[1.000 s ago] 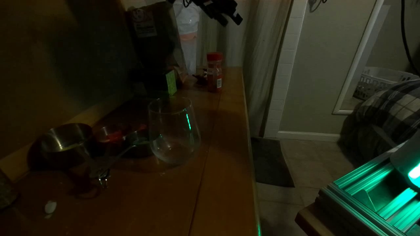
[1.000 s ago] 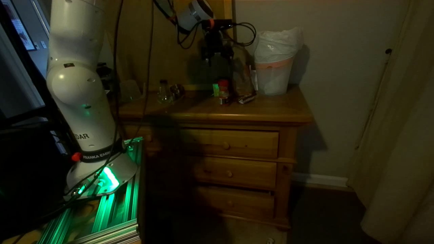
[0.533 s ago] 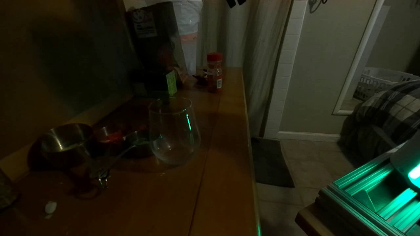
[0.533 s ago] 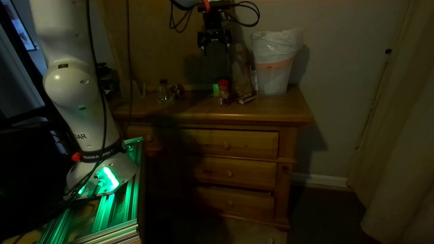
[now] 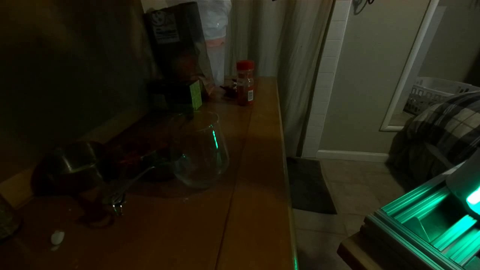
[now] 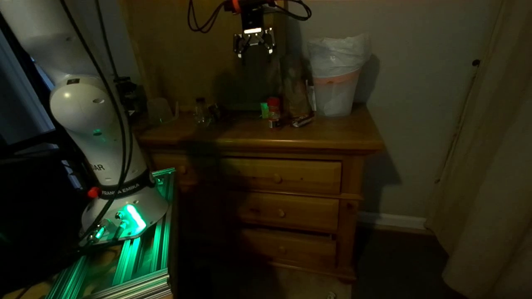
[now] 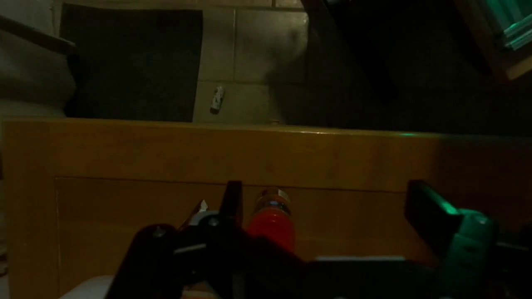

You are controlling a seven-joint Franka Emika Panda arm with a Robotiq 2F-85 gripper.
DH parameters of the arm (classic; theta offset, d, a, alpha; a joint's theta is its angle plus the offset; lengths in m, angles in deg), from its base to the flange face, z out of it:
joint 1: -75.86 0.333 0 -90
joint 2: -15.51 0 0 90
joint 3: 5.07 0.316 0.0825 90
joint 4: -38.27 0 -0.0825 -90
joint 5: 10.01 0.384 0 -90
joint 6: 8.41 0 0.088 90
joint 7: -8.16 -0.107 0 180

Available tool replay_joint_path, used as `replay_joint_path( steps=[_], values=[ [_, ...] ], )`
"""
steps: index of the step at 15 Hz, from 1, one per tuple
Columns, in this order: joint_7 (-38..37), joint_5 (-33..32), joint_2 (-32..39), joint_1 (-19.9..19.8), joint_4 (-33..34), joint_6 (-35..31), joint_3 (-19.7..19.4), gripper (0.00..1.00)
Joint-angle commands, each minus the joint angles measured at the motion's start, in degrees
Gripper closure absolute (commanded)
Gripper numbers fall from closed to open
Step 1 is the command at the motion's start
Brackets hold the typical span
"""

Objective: Put the bottle upright

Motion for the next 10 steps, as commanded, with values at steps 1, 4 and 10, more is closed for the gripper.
replay_joint_path(
  steps=[1,4,10],
  values=[
    [-3.72,5.22,-10.99,0.12,-13.51,-11.61,-2.04,0.00],
    [-6.09,7.03,-16.68,0.86,-21.56,-21.62,-3.14,0.00],
    [-6.25,4.97,-18.13,1.89,-25.66,-27.65,-3.78,0.00]
  ],
)
